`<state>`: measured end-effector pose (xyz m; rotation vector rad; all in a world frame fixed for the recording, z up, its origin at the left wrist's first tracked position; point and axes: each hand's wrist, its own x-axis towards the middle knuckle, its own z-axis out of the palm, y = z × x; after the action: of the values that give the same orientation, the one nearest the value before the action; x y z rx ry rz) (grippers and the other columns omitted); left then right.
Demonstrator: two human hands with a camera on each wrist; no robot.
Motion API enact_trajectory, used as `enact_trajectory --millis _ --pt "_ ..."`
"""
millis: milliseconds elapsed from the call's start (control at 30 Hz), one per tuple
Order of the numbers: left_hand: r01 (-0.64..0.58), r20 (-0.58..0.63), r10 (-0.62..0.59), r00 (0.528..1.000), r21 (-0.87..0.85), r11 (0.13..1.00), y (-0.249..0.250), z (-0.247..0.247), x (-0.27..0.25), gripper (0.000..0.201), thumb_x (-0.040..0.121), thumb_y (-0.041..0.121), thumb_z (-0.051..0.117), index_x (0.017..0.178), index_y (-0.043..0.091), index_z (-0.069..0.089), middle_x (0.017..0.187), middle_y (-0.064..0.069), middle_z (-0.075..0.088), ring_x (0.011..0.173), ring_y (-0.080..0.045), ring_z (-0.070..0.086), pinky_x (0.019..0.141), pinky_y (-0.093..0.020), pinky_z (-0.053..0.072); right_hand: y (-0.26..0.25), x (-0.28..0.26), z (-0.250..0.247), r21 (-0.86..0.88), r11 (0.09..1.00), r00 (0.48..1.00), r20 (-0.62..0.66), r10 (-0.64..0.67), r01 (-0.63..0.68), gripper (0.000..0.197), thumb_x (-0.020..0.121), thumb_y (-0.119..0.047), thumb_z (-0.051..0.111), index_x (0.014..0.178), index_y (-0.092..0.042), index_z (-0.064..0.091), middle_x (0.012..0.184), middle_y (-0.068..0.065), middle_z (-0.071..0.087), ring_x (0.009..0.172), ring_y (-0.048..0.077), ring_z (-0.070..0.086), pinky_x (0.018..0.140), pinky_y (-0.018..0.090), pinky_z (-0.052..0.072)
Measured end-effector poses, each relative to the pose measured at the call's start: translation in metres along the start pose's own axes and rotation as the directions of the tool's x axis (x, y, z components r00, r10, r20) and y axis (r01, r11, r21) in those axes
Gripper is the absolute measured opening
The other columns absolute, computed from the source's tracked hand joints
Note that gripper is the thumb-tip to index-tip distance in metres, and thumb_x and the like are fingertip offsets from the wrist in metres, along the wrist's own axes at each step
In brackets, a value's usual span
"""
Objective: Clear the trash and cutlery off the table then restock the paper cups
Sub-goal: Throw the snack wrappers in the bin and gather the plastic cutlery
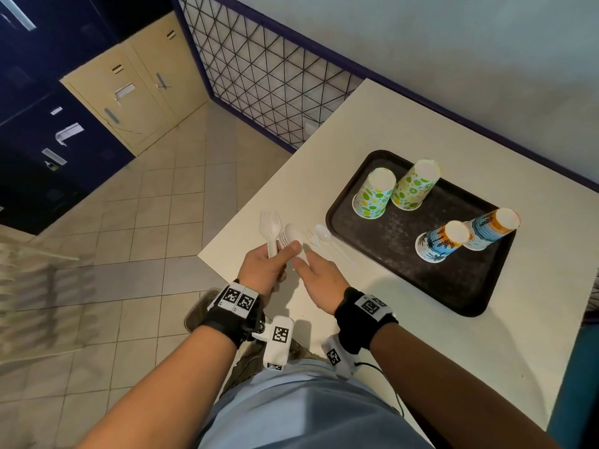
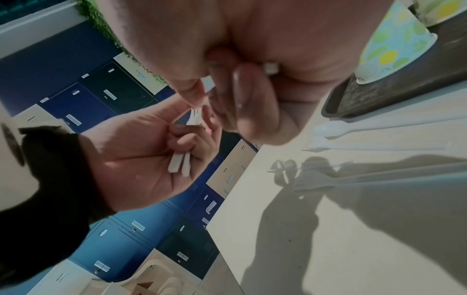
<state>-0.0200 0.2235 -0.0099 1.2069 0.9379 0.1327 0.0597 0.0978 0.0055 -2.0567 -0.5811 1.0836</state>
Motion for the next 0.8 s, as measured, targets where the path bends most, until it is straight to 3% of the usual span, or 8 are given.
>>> enact_trajectory --millis 133,200,300,400,500,600,700,800 --pt "0.031 0.074 -0.039 0.996 0.103 0.994 0.004 0.007 -0.004 0.057 0.081 0.067 0.072 0.082 0.011 0.079 0.054 -0.004 0.053 0.046 -0.017 0.044 0.047 -0.027 0.032 -0.012 0.001 0.006 0.006 0.997 0.997 0.019 -0.081 0.081 0.031 0.105 -0.032 0.040 0.118 -0.014 0.061 0.096 0.006 0.069 0.082 0.023 0.064 0.070 0.034 0.050" --pt "0.059 0.015 -0.062 0.998 0.158 0.986 0.008 0.009 -0.002 0.052 0.086 0.068 0.060 0.086 0.022 0.082 0.059 -0.005 0.061 0.047 -0.017 0.050 0.049 -0.028 0.037 -0.012 0.004 0.009 0.044 0.996 0.996 0.045 -0.081 0.079 0.020 0.103 -0.026 0.041 0.102 -0.019 0.060 0.087 0.002 0.063 0.071 0.020 0.058 0.061 0.030 0.043" --pt "0.066 -0.062 -0.055 0.997 0.209 0.976 0.011 0.005 0.000 0.050 0.102 0.054 0.053 0.076 0.016 0.074 0.058 -0.007 0.064 0.049 -0.018 0.056 0.054 -0.029 0.042 -0.009 0.007 0.010 0.191 0.981 0.995 0.099 0.012 -0.030 0.018 0.096 -0.019 0.042 0.086 -0.018 0.057 0.070 0.002 0.050 0.053 0.016 0.041 0.051 0.026 0.033" --pt "0.035 -0.107 -0.023 0.994 0.105 0.994 0.006 -0.005 0.002 0.052 0.093 0.063 0.054 0.062 0.024 0.069 0.066 -0.008 0.065 0.052 -0.021 0.054 0.053 -0.030 0.039 0.002 0.012 0.007 0.188 0.978 0.991 0.114 0.069 -0.090 0.024 0.094 -0.019 0.039 0.079 -0.012 0.058 0.074 0.009 0.057 0.057 0.022 0.051 0.055 0.030 0.042" --pt "0.066 -0.133 -0.068 0.989 -0.023 0.998 0.002 -0.018 0.005 0.048 0.089 0.063 0.058 0.061 0.025 0.061 0.068 -0.004 0.067 0.054 -0.023 0.057 0.056 -0.031 0.044 0.022 0.028 0.000 -0.028 0.999 0.999 -0.009 0.045 -0.045 0.023 0.095 -0.018 0.043 0.093 -0.009 0.064 0.096 0.009 0.066 0.083 0.028 0.061 0.077 0.040 0.052" --pt "0.100 -0.092 -0.118 0.989 -0.178 0.979 0.000 -0.027 0.004 0.047 0.093 0.059 0.060 0.070 0.019 0.054 0.054 0.000 0.048 0.047 -0.021 0.050 0.060 -0.034 0.046 0.039 0.044 -0.002 -0.306 0.950 0.995 -0.090 0.042 -0.068 0.026 0.096 -0.017 0.050 0.119 -0.010 0.061 0.125 0.012 0.053 0.113 0.035 0.056 0.101 0.041 0.047" --pt "0.122 -0.119 -0.136 0.984 -0.118 0.985 -0.002 -0.029 -0.001 0.047 0.100 0.054 0.059 0.069 0.020 0.049 0.053 0.004 0.036 0.042 -0.015 0.033 0.042 -0.026 0.034 0.049 0.054 0.002 -0.438 0.896 0.995 -0.098 0.036 -0.075 0.041 0.098 -0.023 0.053 0.138 -0.013 0.050 0.138 0.011 0.039 0.121 0.035 0.055 0.105 0.044 0.046" --pt "0.135 -0.125 -0.137 0.983 -0.025 0.991 -0.004 -0.030 -0.003 0.049 0.093 0.047 0.072 0.061 0.019 0.048 0.052 0.001 0.039 0.042 -0.016 0.031 0.042 -0.023 0.026 0.052 0.063 0.010 -0.594 0.802 0.997 -0.073 0.024 -0.063 0.039 0.101 -0.024 0.053 0.138 -0.012 0.046 0.140 0.012 0.036 0.120 0.034 0.056 0.099 0.041 0.049"
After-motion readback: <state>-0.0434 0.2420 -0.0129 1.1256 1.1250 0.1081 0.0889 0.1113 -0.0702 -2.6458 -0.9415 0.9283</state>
